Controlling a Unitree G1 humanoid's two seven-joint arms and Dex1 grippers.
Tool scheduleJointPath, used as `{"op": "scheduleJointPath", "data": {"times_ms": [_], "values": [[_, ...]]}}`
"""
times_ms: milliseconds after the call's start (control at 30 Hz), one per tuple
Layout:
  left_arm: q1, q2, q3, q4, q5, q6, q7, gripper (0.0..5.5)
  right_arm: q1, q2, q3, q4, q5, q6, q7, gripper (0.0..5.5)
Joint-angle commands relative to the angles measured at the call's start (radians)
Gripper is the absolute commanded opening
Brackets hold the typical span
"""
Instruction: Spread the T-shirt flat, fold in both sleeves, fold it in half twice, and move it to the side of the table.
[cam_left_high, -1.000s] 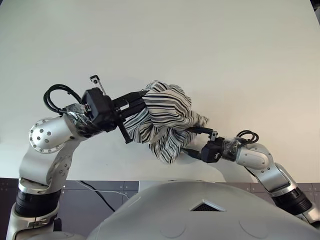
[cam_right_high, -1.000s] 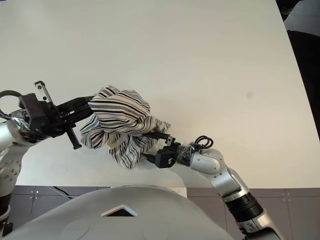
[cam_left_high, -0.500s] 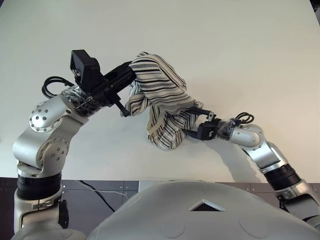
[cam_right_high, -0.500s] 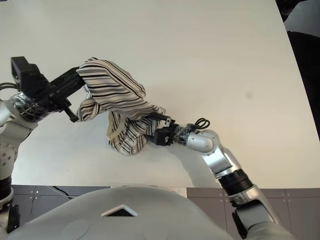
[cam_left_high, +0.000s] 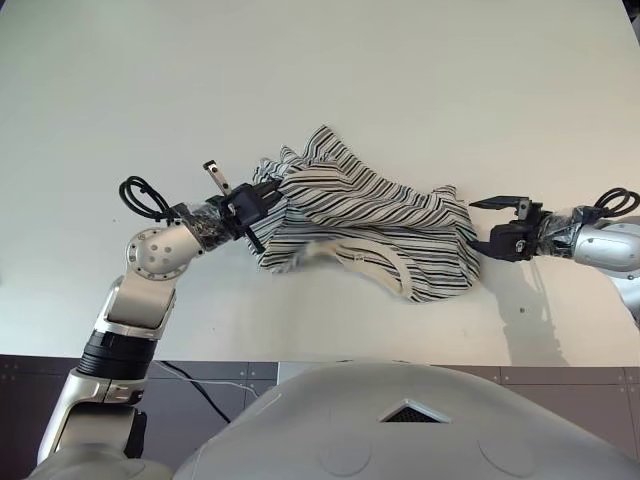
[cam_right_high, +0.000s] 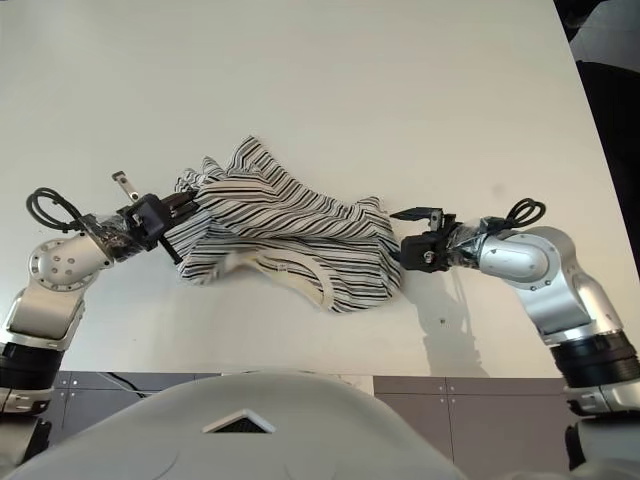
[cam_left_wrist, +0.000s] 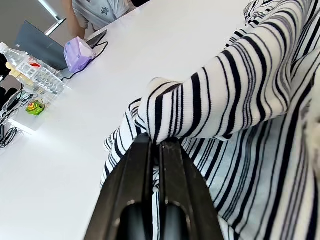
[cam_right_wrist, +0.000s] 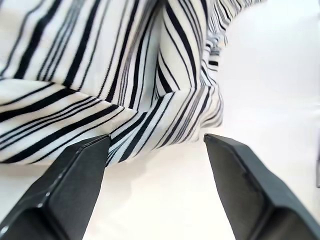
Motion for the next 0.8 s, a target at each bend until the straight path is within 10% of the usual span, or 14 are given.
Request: {"op": "scheduleJointPath", "data": {"times_ms": [33,367,800], "values": [[0.023,0.007,0.000,-0.023,0.036,-0.008,-0.020,0.12,-0.033,-0.037,-0.042,0.085,-0.123,-0.045,-0.106,3.44],[0.082,0.027,-0.009,-0.010,0.175,-0.059,-0.027,0.12,0.222,-0.028,-0.170,-0.141,0.159,-0.112,-0.110,3.44],[0.149,0.079,0.123,0.063,0.387,-0.482,0.222,2.08,0.339,0.016,-0.157,-0.194,0.100,-0.114,-0.112,3.44]]}}
